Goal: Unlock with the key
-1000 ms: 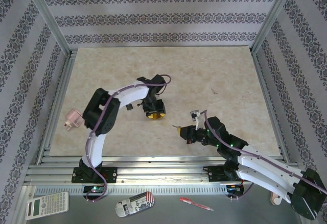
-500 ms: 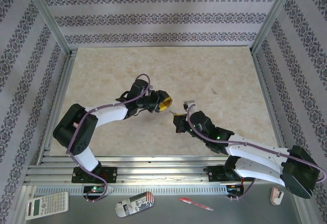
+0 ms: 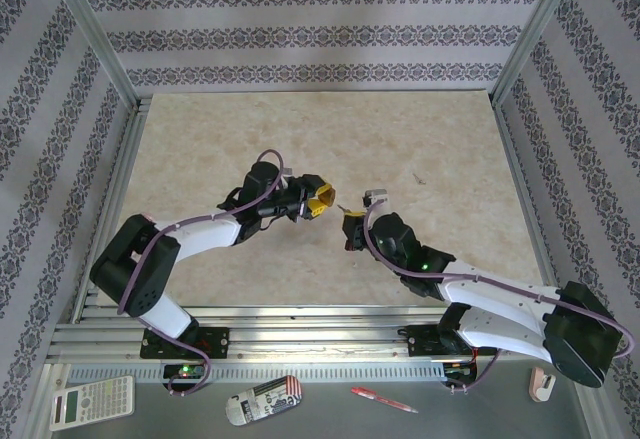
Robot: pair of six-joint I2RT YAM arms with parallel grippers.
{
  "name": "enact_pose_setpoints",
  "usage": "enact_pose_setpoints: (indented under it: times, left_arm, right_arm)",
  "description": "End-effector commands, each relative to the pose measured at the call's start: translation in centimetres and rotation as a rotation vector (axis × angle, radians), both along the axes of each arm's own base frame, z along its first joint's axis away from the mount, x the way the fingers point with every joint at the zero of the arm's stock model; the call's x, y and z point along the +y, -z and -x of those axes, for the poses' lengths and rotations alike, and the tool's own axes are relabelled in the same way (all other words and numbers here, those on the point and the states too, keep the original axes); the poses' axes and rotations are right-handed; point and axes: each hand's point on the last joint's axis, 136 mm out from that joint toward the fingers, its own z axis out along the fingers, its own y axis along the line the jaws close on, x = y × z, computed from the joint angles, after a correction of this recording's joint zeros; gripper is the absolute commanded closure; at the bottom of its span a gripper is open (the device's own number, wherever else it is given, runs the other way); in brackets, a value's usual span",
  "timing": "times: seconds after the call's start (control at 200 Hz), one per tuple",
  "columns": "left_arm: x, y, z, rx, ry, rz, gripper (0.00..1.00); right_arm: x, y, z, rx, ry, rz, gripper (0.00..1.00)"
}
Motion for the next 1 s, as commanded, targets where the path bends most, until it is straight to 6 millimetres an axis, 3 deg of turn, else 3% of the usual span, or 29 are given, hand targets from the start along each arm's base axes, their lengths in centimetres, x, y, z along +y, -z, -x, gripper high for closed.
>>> enact_pose_setpoints:
  times: [0.0,0.29,0.994]
  left_arm:
    - [-0.3,-3.6,0.1,-0.091,0.005,0.087,1.0]
    - [-0.2,-3.2,0.5,-0.086,0.016,0.073,1.0]
    - [-0.8,-1.9,1.9,-0.049,0.08,0.025,1.0]
  right_arm:
    - [0.6,-1.5,-0.6,-0.042,-0.019,-0.035,1.0]
    - [1.7,-1.7,-0.7,-0.033,-0.059,-0.046,1.0]
    - [1.8,-1.5,-1.3,-0.041,-0.053,-0.026,1.0]
